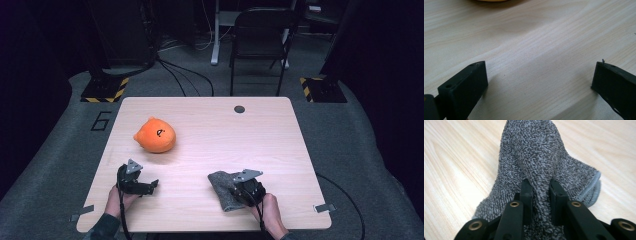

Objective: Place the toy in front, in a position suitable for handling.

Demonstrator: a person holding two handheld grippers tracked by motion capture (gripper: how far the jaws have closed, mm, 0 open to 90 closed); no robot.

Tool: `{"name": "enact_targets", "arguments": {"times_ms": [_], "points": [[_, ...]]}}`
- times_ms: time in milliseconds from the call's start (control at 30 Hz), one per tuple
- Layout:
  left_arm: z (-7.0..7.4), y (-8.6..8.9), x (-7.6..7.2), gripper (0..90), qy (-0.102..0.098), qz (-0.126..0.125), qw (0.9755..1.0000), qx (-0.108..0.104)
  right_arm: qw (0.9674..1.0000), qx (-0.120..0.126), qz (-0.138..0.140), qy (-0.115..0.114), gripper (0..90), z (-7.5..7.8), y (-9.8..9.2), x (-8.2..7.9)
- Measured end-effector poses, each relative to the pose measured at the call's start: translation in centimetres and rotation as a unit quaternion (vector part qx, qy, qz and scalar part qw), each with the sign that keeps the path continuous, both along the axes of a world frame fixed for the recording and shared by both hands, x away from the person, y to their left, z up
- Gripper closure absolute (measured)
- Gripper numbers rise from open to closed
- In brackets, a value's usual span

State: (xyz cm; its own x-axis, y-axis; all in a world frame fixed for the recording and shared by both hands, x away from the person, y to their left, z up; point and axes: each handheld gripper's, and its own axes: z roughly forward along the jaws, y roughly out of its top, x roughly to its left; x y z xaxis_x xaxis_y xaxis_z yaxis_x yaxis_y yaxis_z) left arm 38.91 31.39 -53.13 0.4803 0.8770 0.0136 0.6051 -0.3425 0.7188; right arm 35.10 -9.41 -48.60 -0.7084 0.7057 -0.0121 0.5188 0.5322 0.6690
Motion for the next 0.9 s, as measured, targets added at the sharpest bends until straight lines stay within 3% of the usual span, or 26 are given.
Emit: {"name": "enact_targets", "arguments": {"times_ms": [233, 267, 400, 500, 800, 900], "points": [[0.0, 0.0, 0.0, 0.0, 0.000, 0.000, 1.0000, 0.000, 0.9996, 0.016, -0.015, -0.017, 75.8, 1.7, -1.3, 0.0], [0.0, 0.0, 0.0, 0.0, 0.000, 0.000, 1.0000, 0.000, 0.9991, 0.020, -0.024, -0.028, 75.8, 2.4, -2.0, 0.1], [0.0, 0.0, 0.0, 0.0, 0.000, 0.000, 1.0000, 0.000, 0.9978, 0.027, -0.049, -0.036, 75.8, 3.3, -3.2, 0.2], [0.0, 0.0, 0.0, 0.0, 0.000, 0.000, 1.0000, 0.000, 0.9971, 0.026, -0.055, -0.047, 75.7, 3.7, -3.9, 0.4], [0.0, 0.0, 0.0, 0.0, 0.000, 0.000, 1.0000, 0.000, 0.9912, 0.018, -0.113, -0.066, 75.5, 5.0, -7.5, 1.8], [0.0, 0.0, 0.0, 0.0, 0.000, 0.000, 1.0000, 0.000, 0.9874, 0.013, -0.143, -0.066, 75.4, 4.8, -8.8, 2.6]]}}
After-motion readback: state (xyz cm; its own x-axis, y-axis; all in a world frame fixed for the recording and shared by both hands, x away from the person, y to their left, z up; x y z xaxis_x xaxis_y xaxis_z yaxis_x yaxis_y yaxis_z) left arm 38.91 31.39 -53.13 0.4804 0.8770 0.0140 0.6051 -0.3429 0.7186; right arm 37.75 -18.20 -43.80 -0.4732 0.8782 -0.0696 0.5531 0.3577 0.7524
